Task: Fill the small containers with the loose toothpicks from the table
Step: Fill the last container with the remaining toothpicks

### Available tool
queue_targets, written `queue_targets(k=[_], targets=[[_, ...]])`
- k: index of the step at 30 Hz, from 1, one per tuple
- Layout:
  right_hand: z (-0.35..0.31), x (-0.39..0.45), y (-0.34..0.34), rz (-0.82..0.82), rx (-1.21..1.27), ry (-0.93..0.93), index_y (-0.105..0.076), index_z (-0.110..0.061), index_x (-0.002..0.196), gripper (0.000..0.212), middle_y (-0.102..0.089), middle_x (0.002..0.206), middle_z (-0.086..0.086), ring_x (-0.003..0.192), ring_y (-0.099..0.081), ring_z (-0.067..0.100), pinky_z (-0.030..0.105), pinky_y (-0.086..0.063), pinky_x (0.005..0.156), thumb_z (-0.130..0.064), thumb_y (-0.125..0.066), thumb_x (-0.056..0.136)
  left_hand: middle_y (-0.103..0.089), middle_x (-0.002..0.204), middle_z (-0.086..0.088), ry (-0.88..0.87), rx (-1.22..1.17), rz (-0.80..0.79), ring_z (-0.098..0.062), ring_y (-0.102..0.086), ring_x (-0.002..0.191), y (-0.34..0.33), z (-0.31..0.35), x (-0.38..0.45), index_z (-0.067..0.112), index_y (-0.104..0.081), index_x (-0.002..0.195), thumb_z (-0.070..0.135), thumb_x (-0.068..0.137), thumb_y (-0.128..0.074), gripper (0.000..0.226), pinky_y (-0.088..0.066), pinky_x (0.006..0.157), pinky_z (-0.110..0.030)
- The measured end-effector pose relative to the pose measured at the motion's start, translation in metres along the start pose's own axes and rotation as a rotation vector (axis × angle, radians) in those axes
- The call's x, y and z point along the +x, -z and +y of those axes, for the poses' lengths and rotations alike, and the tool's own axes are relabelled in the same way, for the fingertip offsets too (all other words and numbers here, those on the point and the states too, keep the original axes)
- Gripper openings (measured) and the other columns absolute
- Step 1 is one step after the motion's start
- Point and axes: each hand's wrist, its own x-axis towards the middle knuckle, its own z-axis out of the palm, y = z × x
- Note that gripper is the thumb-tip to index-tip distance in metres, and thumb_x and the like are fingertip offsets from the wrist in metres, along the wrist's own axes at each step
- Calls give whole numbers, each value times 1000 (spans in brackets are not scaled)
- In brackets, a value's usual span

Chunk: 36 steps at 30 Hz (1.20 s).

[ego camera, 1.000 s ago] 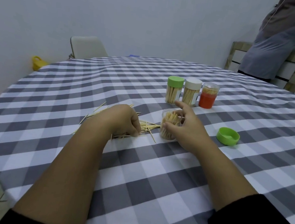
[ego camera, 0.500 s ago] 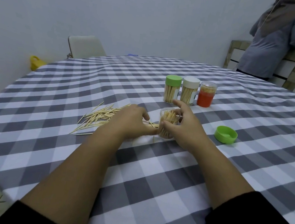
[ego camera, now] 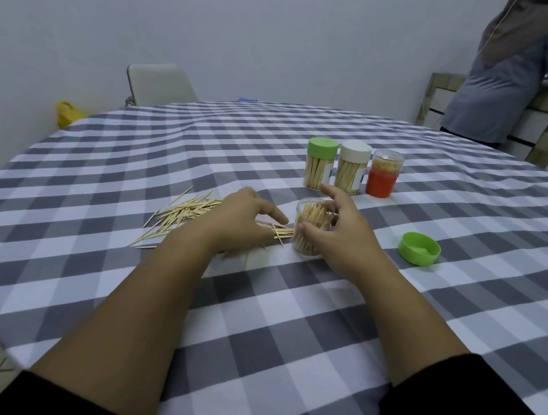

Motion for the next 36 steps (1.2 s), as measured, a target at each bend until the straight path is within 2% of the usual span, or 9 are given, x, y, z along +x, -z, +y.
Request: queue_targets(k=[3, 8, 14, 17, 20, 26, 30, 33, 36], targets=[[0, 0, 0, 4, 7, 8, -28, -30, 144, 69, -39, 144, 3, 122, -45, 18, 25, -43, 85, -18, -65, 87, -41, 108, 3, -18, 66, 39, -13, -40, 105, -12, 2, 4, 40, -67, 107, 33, 87, -61, 22, -35, 96, -28], [1, 1, 0, 4, -1, 14, -28, -31, 144, 69, -40, 141, 1, 112, -44, 12, 21, -44, 80, -20, -65, 87, -41, 110, 4, 47, 44, 52, -13, -40, 109, -5, -7, 7, 31, -71, 86, 34, 83, -63, 8, -34, 91, -25], [1, 1, 0, 3, -15, -7, -28, -31, 145, 69, -37, 145, 2, 126, -43, 21, 23, -46, 78, -20, -65, 87, -47, 109, 8, 78, 20, -63, -9, -44, 102, 11, -9, -2, 27, -75, 99, 25, 87, -59, 20, -37, 85, -25], [0, 1, 0, 5, -11, -9, -28, -32, 144, 69, -38, 144, 2, 123, -44, 20, 17, -46, 66, -20, -65, 87, -50, 114, 6, 89, 35, -207, -16, -51, 103, 20, -9, -8, 38, -69, 103, 15, 84, -60, 32, -45, 88, -29], [0, 1, 0, 5, -13, -9, -28, -32, 144, 68, -38, 145, 1, 124, -43, 19, 20, -45, 73, -21, -64, 88, -45, 122, 2, 98, 89, -285, -19, -50, 104, 23, -9, -12, 46, -63, 106, 10, 81, -62, 44, -46, 89, -32], [-2, 0, 1, 2, -28, -4, -27, -31, 145, 69, -38, 144, 0, 125, -43, 19, 29, -45, 89, -19, -64, 88, -43, 120, 3, 85, 60, -184, -16, -42, 108, 22, -15, -11, 39, -70, 90, 22, 82, -72, 19, -37, 85, -27], [-3, 0, 0, -3, -34, -10, -27, -31, 145, 69, -37, 145, 1, 127, -42, 20, 35, -46, 95, -19, -64, 88, -54, 112, 4, 121, 49, -106, -9, -46, 93, 18, -20, -6, 32, -72, 82, 35, 78, -76, 6, -41, 80, -25], [-4, 0, 0, -9, -38, -10, -26, -31, 145, 69, -37, 146, 1, 128, -42, 21, 36, -46, 95, -19, -64, 88, -55, 109, 4, 172, 104, -31, -15, -44, 106, 17, -21, -2, 32, -72, 85, 43, 75, -76, 15, -41, 82, -27], [-4, -1, 0, -10, -44, -1, -26, -31, 145, 69, -36, 146, 1, 128, -42, 21, 37, -47, 96, -20, -64, 88, -49, 129, 1, 151, 225, 4, -21, -37, 124, 16, -18, -2, 32, -62, 117, 45, 78, -73, 43, -38, 98, -34]])
